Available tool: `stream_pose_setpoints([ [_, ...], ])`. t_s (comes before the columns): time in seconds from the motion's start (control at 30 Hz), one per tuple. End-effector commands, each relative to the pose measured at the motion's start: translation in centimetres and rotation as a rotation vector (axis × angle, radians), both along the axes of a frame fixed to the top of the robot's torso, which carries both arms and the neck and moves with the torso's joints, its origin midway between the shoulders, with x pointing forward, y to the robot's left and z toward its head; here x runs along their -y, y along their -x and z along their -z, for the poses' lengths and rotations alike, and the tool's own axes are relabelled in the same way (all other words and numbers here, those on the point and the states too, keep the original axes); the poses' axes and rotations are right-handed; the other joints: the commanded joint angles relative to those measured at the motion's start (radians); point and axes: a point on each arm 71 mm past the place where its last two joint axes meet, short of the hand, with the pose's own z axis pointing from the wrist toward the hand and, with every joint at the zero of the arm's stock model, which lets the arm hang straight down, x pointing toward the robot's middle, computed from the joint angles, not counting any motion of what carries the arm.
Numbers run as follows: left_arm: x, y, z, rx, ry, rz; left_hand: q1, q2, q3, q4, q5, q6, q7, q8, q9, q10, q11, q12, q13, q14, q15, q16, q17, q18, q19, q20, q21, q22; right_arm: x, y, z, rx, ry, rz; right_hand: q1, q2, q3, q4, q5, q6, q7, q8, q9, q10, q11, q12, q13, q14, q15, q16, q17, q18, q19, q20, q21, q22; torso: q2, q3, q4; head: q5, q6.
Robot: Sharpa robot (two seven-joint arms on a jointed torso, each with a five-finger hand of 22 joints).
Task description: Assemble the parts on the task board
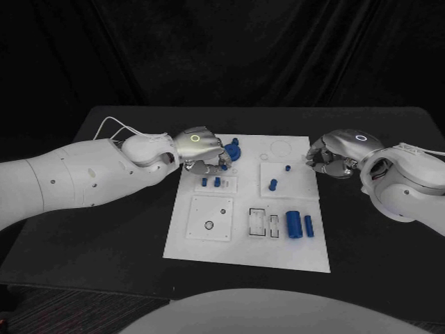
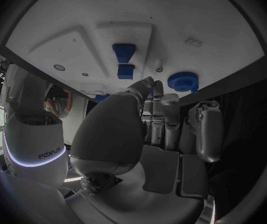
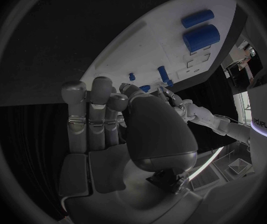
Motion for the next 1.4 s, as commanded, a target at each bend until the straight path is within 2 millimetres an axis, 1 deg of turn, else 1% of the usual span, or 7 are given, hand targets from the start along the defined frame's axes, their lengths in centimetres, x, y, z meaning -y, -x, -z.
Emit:
stream_pose_setpoints([
  [0.03,-0.5,-0.1,-1.1,0.021,0.011,-0.019,-0.019,0.006,0.005,-0.001,-0.008,0.019,0.019,0.014,0.017,0.006,-0.002,-0.021,-0.016,0.000,0.002,-0.008,-0.017,0.001,0.009,-0.002,-0.011,0.200,0.1,0.1,0.1,-0.006,0.011,0.010,0.010,-0.001,0.004,-0.002,0.004,0.008,-0.002,-0.004,-0.001,-0.008,0.003,-0.004,-0.001,0.003,0.001,-0.005,-0.001,0.011,0.005,-0.002,-0.006,-0.001,-0.001,-0.0001,0.0012,-0.001,0.000],
  [0.53,-2.7,-0.3,-1.7,-0.032,-0.053,-0.078,-0.032,0.008,0.013,0.004,-0.020,0.012,0.019,-0.002,0.011,0.005,-0.001,-0.070,-0.055,-0.018,0.003,-0.029,-0.063,0.006,-0.002,-0.001,-0.036,0.194,0.1,0.0,0.2,-0.014,0.020,0.013,0.013,-0.002,0.006,-0.003,0.002,0.008,-0.002,-0.004,-0.002,-0.009,0.002,-0.008,-0.005,0.002,0.000,-0.008,-0.002,0.011,0.004,-0.002,-0.007,-0.001,0.000,0.0013,0.0015,0.005,0.000],
  [0.63,-2.7,-0.4,-1.5,-0.051,-0.070,-0.084,-0.033,0.008,0.014,0.004,-0.021,0.008,0.018,-0.005,0.009,0.003,-0.001,-0.076,-0.059,-0.017,0.003,-0.024,-0.058,0.005,0.000,0.000,-0.034,0.195,0.1,-0.1,0.2,-0.015,0.021,0.014,0.015,-0.002,0.007,-0.005,0.001,0.006,-0.002,-0.006,-0.002,-0.010,0.000,-0.011,-0.007,0.002,0.000,-0.009,-0.003,0.011,0.004,-0.003,-0.009,-0.002,-0.001,0.0016,0.0011,0.011,0.000],
  [0.8,-2.5,-0.7,-1.3,-0.063,-0.084,-0.089,-0.035,0.009,0.015,0.004,-0.023,0.002,0.019,-0.010,0.007,0.000,0.000,-0.085,-0.065,-0.019,0.003,-0.024,-0.063,0.006,-0.003,0.000,-0.039,0.194,0.1,-0.1,0.3,-0.015,0.022,0.014,0.016,-0.002,0.008,-0.006,0.001,0.006,-0.002,-0.006,-0.003,-0.010,0.000,-0.012,-0.007,0.002,-0.001,-0.010,-0.004,0.011,0.004,-0.003,-0.011,-0.002,0.000,-0.0011,0.0004,0.011,0.000],
  [1.27,-1.8,-1.1,-0.7,-0.080,-0.098,-0.095,-0.037,0.010,0.016,0.005,-0.025,-0.002,0.021,-0.014,0.006,-0.001,0.002,-0.091,-0.070,-0.027,0.002,-0.032,-0.077,0.007,-0.006,0.000,-0.046,0.192,0.1,-0.1,0.4,-0.017,0.023,0.014,0.016,-0.002,0.008,-0.006,0.001,0.005,-0.002,-0.007,-0.003,-0.010,-0.001,-0.012,-0.008,0.002,-0.001,-0.011,-0.005,0.011,0.004,-0.003,-0.011,-0.002,0.001,-0.0032,0.0012,0.010,0.000],
  [1.33,-1.7,-1.1,-0.6,-0.083,-0.100,-0.094,-0.038,0.010,0.017,0.005,-0.025,-0.004,0.021,-0.015,0.005,-0.002,0.002,-0.093,-0.072,-0.031,0.002,-0.036,-0.084,0.008,-0.008,0.000,-0.050,0.191,0.1,-0.1,0.4,-0.017,0.023,0.014,0.017,-0.002,0.009,-0.007,0.001,0.004,-0.002,-0.007,-0.004,-0.010,-0.002,-0.013,-0.008,0.002,-0.001,-0.011,-0.004,0.011,0.004,-0.003,-0.012,-0.002,0.001,-0.0032,-0.0002,0.011,0.000],
  [1.4,-1.6,-1.1,-0.5,-0.086,-0.101,-0.092,-0.038,0.010,0.017,0.005,-0.025,-0.005,0.021,-0.016,0.005,-0.003,0.003,-0.095,-0.073,-0.032,0.002,-0.037,-0.086,0.008,-0.009,0.000,-0.051,0.190,0.1,-0.1,0.4,-0.017,0.023,0.014,0.017,-0.002,0.009,-0.007,0.001,0.004,-0.002,-0.007,-0.004,-0.010,-0.002,-0.013,-0.008,0.002,-0.001,-0.011,-0.004,0.011,0.004,-0.003,-0.012,-0.002,0.001,-0.0011,-0.0020,0.012,0.000],
])
